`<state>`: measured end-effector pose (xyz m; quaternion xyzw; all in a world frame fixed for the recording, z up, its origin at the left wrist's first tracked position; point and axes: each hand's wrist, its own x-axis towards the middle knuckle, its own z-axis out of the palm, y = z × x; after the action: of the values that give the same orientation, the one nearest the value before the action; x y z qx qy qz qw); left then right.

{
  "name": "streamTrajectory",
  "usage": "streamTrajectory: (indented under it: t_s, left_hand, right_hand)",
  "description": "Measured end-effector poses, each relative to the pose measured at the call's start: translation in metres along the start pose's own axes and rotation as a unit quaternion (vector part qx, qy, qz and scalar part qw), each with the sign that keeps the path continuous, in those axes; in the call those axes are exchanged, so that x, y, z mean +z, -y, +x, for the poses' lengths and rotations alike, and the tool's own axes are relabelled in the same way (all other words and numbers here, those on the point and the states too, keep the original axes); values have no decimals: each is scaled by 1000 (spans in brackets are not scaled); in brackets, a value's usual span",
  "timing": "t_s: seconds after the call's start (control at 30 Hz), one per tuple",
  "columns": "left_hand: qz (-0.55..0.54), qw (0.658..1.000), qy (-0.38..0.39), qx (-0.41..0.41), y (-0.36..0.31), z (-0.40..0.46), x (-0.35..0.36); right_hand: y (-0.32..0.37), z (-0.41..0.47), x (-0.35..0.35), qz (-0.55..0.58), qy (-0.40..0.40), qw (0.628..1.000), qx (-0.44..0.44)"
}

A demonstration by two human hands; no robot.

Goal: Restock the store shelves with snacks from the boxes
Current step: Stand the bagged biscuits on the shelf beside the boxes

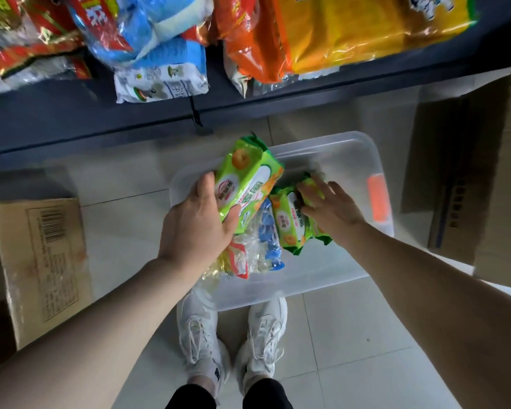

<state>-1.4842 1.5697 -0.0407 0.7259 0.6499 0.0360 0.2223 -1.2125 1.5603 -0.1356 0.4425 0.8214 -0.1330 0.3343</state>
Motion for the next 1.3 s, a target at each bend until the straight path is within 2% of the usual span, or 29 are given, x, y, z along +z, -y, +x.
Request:
streamTrajectory:
  t_s: [0.13,0.27,0.43,0.53,0.6,0.7,0.83,0.9,0.97,1.03,1.3]
  left_hand:
    - [4,1000,-11,18,5,3,4]
    - [-18,999,22,-17,-2,4,-2]
    - [-52,990,85,-101,-22,-1,-36]
    - [-63,978,113,-164,-39,-12,-77]
    - [-62,976,115,-174,-49,-24,-111]
    - [-60,976,118,-175,-63,-47,-170]
    - [-102,968,103,-207,-72,-82,-248]
    - [-121,964,86,-221,-75,-103,-294]
    - [-135,960,69,-235,-76,-123,-336]
    - [-153,957,47,-241,-74,-142,-377]
    - [-123,974,28,-189,-45,-210,-533]
  right_hand:
    - [-5,14,11,-45,4,999,-7]
    - [-14,-3,-18,-69,-9,997,30]
    - [-16,-55,-68,36,-43,992,116]
    - [-11,-97,-102,139,-6,969,202]
    - [-4,-126,-134,258,-4,926,274]
    - [4,-174,-186,451,-12,822,348]
    - [5,-235,-250,617,-51,695,367]
    - [5,-265,-285,665,-56,655,353]
    - [5,-292,-322,692,-69,638,331]
    - [6,-315,-360,693,-79,649,303]
    - [34,-390,-529,562,-120,795,195]
